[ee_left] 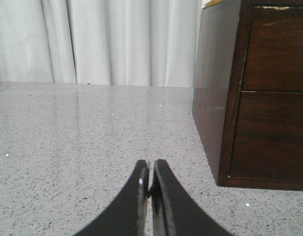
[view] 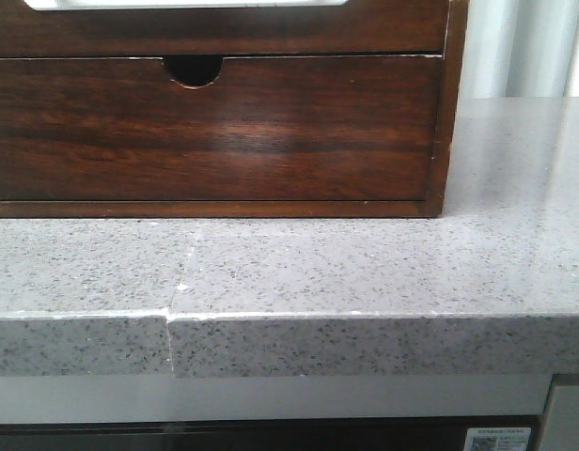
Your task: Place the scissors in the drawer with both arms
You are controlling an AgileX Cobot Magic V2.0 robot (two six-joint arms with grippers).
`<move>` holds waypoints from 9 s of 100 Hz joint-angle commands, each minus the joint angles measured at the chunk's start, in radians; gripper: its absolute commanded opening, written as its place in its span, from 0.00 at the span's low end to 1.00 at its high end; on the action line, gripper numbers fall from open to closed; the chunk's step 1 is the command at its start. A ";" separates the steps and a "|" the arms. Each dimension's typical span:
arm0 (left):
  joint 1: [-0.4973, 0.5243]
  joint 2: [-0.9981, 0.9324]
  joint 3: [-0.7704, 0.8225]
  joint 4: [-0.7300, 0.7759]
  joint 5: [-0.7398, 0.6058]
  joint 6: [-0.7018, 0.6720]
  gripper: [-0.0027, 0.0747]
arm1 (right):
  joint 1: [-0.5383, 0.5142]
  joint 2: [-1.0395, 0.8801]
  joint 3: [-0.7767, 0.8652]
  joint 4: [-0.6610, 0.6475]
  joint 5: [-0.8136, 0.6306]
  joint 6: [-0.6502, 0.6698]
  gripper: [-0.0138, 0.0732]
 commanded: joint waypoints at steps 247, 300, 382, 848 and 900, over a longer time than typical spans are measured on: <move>-0.004 0.421 -0.625 -0.032 0.337 -0.007 0.01 | -0.007 0.497 -0.634 0.021 0.486 -0.007 0.08; -0.004 0.421 -0.625 0.023 0.337 -0.007 0.05 | -0.007 0.500 -0.634 -0.065 0.488 -0.007 0.22; -0.004 0.426 -0.621 -0.414 0.316 -0.007 0.63 | -0.007 0.501 -0.634 -0.067 0.486 -0.007 0.76; -0.074 0.545 -0.530 -0.937 0.941 0.606 0.56 | -0.007 0.510 -0.673 -0.104 0.563 -0.007 0.76; -0.198 0.429 -0.757 -0.351 0.851 0.445 0.56 | -0.019 0.840 -0.854 -0.387 0.860 0.314 0.76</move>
